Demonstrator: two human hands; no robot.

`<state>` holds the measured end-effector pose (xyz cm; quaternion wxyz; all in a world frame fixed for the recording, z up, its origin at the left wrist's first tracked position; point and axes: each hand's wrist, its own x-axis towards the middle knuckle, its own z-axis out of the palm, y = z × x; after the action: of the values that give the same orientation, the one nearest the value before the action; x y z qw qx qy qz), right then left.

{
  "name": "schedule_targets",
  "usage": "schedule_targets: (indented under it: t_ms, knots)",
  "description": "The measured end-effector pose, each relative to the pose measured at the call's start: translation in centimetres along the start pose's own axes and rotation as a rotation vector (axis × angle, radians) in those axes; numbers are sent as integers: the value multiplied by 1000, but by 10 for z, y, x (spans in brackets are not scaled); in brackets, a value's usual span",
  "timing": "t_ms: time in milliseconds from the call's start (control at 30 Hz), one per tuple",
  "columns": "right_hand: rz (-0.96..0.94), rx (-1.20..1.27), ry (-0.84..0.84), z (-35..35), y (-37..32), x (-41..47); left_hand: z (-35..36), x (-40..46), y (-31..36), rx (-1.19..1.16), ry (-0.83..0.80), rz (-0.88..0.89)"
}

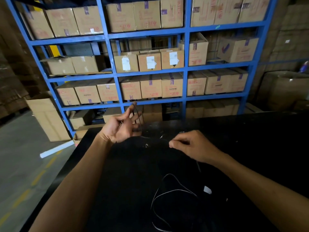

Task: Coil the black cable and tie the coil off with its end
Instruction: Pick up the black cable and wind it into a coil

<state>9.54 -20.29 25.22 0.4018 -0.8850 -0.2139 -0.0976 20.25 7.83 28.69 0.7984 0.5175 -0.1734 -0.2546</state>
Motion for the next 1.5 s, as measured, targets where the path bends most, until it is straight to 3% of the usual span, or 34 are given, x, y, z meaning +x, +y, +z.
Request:
schedule_targets:
  t_ms: [167,333,400,500,633,800,933,1033,1133,1233,1367,1500]
  knots:
    - [-65,-225,-60,-59,-29,38,11,-10,-28,299,2,-324]
    - [-143,-319,40,-96,-32,75,52,-12,-50,343,-337,-495]
    - [-151,-277,94,-94,-23,80,65,-15,-51,342,-480,-488]
    - [-62,-175,113,-79,-6,78,77,-23,-43,257,-568,-435]
    - [56,-37,42,-38,14,58,85,-21,-15,45,-693,-220]
    - [82,129,-36,14,17,26,68,-4,21,-180,-577,-1]
    - [109,162,-78,13,12,15,35,8,16,-180,-251,92]
    - [86,101,-97,-5,2,13,13,13,2,-154,-69,63]
    - [50,22,-149,-25,-17,18,9,15,-13,-101,1,0]
    - [37,-104,-199,-48,-38,34,18,14,-25,140,77,-156]
    - [-15,-128,-123,-84,-55,64,42,2,-43,378,-161,-416]
    - [-51,-199,23,-100,-41,83,70,-11,-54,271,-366,-471]
